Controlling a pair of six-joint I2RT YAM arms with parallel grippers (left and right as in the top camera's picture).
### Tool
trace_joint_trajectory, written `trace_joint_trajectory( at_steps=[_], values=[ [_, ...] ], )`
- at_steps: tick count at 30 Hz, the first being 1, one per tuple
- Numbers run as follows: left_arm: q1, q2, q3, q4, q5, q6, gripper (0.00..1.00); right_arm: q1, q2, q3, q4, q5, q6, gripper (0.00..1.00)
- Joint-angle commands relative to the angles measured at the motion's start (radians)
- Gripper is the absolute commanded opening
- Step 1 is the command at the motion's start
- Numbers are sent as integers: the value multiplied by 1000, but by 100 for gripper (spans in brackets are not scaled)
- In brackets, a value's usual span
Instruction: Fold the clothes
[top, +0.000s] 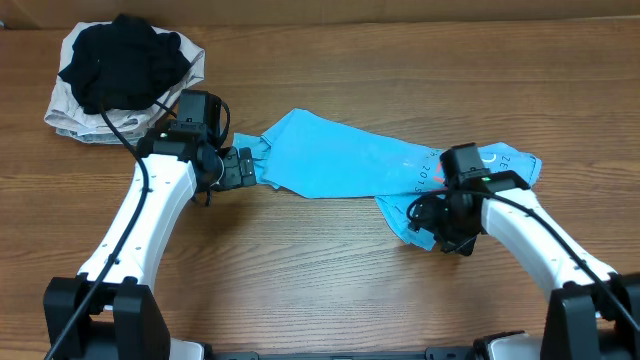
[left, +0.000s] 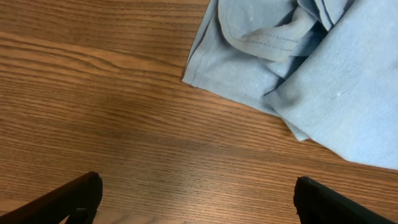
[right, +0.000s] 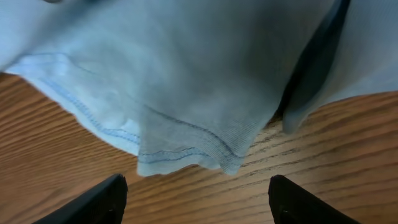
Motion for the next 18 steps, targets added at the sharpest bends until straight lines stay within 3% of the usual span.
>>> trace_joint_trajectory(
  at_steps=[1,18],
  values=[
    [0,-6,-7,10,0,23,100,40,6,-12,13,79,92,76],
    [0,-6,-8,19,1,23,100,100,13,-132,204,130,164,68]
  ],
)
